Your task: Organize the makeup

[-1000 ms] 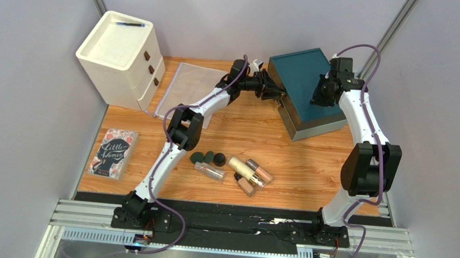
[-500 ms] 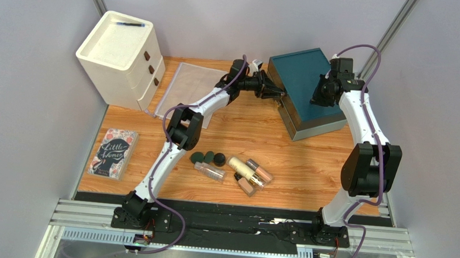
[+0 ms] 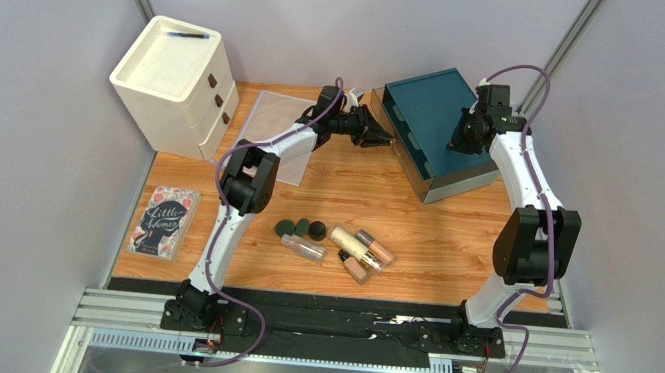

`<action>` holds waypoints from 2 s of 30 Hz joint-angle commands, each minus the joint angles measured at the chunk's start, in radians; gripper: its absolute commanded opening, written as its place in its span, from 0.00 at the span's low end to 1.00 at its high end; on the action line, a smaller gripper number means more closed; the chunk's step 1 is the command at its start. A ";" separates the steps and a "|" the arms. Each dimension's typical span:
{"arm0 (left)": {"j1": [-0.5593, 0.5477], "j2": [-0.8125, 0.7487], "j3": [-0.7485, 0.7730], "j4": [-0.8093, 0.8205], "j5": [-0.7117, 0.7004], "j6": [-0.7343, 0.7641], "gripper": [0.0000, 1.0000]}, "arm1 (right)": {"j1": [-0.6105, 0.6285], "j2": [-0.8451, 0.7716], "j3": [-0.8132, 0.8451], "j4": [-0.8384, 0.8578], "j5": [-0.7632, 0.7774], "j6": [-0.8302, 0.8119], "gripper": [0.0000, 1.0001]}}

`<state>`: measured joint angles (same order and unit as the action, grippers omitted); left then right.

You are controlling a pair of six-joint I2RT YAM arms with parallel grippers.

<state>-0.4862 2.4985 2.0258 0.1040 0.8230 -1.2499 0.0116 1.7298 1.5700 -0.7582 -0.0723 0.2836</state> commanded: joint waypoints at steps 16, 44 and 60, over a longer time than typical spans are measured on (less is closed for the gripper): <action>0.123 -0.331 -0.409 -0.164 -0.071 0.336 0.00 | -0.002 0.070 -0.036 -0.084 0.012 -0.004 0.00; -0.023 -0.707 -0.528 -0.934 -0.452 1.141 0.67 | -0.002 0.149 0.021 -0.099 -0.029 -0.026 0.00; -0.270 -0.909 -0.730 -0.994 -0.521 1.325 0.73 | -0.002 0.116 -0.042 -0.101 -0.037 -0.029 0.00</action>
<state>-0.6811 1.6276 1.3155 -0.8558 0.3355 -0.0177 0.0074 1.7905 1.6138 -0.7158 -0.1326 0.2832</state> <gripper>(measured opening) 0.729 0.003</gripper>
